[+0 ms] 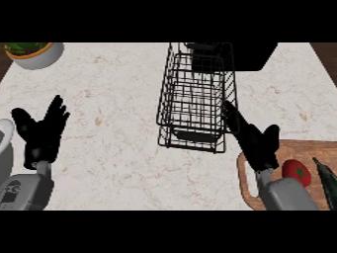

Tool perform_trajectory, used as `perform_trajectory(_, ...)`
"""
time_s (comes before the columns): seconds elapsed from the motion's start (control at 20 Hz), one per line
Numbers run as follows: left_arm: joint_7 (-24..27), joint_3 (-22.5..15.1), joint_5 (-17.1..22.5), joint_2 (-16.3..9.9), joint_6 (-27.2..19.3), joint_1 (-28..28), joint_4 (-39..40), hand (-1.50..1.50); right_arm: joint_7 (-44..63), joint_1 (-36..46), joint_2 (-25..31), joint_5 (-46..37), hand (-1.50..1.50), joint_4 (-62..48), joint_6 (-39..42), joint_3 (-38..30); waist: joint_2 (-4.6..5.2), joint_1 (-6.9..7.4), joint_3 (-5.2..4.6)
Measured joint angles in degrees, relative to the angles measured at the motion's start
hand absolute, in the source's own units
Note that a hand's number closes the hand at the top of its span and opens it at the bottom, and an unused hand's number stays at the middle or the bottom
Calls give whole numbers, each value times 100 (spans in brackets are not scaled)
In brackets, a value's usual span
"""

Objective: Pick the eggplant from the cutting board and place it in the tiered basket

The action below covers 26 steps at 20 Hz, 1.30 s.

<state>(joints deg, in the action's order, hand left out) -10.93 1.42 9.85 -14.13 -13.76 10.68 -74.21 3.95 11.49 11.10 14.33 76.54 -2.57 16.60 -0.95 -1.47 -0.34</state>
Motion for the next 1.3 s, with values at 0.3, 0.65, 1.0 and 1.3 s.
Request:
perform_trajectory(0.3, 210, -117, -6, -256, 508, -179, -485, 0, -446, -456, 847, 425, 150, 991, 543, -804, 37, 24, 37)
perform_trajectory(0.65, 169, -219, 177, -399, 961, -408, -924, 0, -244, -1365, 1535, -355, -150, 410, -1013, -1952, 50, -45, 24)
perform_trajectory(1.0, 93, -290, 189, -397, 1115, -593, -1255, 0, -10, -2092, 2623, -1096, -150, 1041, -974, -2202, 70, 52, 21)
perform_trajectory(1.3, 119, -294, 195, -425, 1195, -691, -1338, 0, 1106, -2372, 4146, -1676, -150, 1636, 78, -1895, 83, 131, 1)
